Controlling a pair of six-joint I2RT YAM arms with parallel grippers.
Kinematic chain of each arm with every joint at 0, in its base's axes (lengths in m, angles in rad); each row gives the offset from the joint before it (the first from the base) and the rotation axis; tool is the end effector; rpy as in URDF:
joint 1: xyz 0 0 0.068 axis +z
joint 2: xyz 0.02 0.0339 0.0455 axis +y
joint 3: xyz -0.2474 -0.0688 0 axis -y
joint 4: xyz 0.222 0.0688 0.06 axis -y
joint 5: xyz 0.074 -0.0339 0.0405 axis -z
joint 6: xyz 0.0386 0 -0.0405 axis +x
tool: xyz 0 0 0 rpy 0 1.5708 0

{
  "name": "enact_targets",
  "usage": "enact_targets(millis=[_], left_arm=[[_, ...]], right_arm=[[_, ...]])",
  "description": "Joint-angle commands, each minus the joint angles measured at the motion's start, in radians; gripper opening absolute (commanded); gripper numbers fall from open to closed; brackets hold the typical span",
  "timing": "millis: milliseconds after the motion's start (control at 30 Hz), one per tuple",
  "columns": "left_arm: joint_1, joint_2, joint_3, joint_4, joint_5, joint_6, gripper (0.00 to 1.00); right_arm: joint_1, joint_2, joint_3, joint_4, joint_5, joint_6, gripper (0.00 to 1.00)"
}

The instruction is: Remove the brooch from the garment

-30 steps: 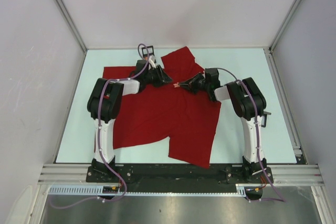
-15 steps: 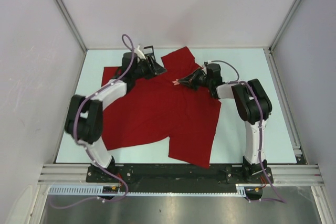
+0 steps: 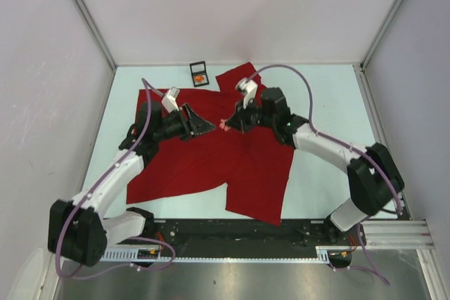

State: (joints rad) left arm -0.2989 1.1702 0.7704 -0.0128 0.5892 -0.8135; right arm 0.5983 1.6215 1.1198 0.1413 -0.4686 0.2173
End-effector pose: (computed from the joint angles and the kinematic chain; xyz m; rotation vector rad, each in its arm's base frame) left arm 0.2312 -0.0937 0.2676 -0.1320 2.1458 -1.2714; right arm 0.2856 0.2158 0.2682 -0.7008 1.8954 0.9839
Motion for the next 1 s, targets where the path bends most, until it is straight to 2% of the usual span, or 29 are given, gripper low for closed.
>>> enact_targets(millis=[0,100,167,233,333,467,633,967], left_arm=[[0.009,-0.145,-0.071,-0.052,0.104,-0.065,0.56],[0.038,-0.193,-0.112,-0.047,0.144,-0.147,0.56],[0.052,-0.204,-0.147,-0.078,0.15,-0.229,0.57],[0.052,-0.201,-0.193,-0.009,0.214,-0.289,0.58],[0.05,-0.167,-0.212,0.01,0.273,-0.371,0.59],[0.044,-0.138,-0.218,0.053,0.287,-0.418,0.58],[0.04,-0.147,-0.232,0.042,0.241,-0.433,0.57],[0.029,-0.112,-0.253,0.1,0.239,-0.472,0.5]], right_arm=[[0.106,-0.141,-0.119,-0.039,0.181,-0.433,0.0],[0.197,-0.215,-0.199,-0.005,0.255,-0.55,0.0],[0.285,-0.264,-0.247,0.038,0.362,-0.668,0.0],[0.366,-0.282,-0.301,0.072,0.442,-0.77,0.0],[0.425,-0.287,-0.313,0.107,0.519,-0.837,0.0],[0.497,-0.279,-0.311,0.159,0.574,-0.874,0.0],[0.52,-0.267,-0.311,0.201,0.608,-0.88,0.0],[0.564,-0.242,-0.311,0.244,0.643,-0.901,0.0]])
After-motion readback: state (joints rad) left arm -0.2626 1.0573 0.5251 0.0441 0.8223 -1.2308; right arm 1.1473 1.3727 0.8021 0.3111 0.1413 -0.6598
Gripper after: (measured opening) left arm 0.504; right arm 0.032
